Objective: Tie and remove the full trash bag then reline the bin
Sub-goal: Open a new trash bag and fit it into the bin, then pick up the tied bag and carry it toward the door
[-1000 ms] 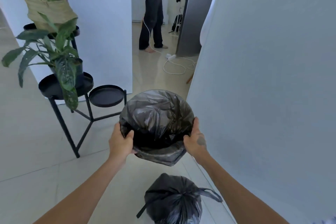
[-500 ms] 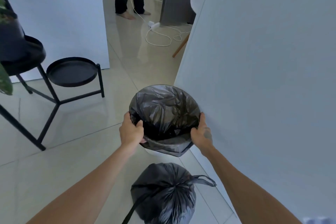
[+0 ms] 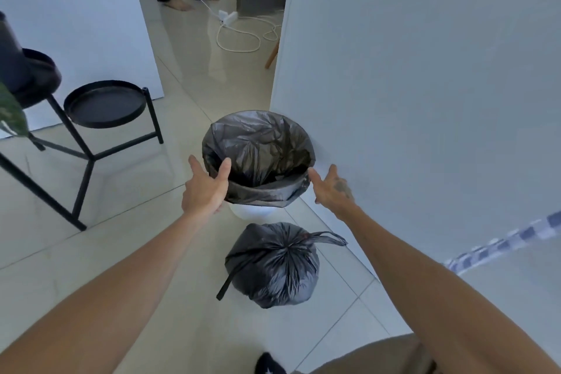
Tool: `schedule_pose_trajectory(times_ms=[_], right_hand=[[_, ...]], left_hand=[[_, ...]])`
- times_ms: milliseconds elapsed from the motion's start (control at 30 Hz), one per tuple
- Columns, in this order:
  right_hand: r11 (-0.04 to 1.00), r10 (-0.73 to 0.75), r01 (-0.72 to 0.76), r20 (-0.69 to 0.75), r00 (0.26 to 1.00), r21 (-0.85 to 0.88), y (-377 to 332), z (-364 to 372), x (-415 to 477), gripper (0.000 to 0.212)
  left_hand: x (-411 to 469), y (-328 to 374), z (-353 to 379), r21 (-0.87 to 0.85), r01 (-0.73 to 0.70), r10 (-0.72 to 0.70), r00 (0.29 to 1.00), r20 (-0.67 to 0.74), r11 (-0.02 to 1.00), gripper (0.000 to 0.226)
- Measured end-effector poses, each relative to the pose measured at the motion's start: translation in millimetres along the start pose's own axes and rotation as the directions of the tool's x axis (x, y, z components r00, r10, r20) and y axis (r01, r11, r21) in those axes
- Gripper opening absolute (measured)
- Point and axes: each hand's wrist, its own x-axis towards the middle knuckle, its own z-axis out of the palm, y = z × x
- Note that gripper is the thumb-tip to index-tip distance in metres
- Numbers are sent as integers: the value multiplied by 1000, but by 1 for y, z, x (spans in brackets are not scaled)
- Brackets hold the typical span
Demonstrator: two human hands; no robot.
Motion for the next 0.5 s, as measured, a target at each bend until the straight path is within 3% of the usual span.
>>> schedule_pose_trajectory(times_ms=[133, 233, 500], right_hand=[[999, -12, 14, 42, 999, -46, 29, -24, -48, 73], [993, -53, 60, 71, 996, -104, 42, -42, -86, 67], [956, -192, 204, 77, 978, -211, 58, -76, -184, 41]], left_hand=[[-51, -6, -3, 161, -82, 88, 996, -30, 983, 78], [-92, -1, -10, 281, -176, 172, 984, 38, 944, 44], [-192, 1, -33, 409, -374, 348, 927, 139, 832, 35]])
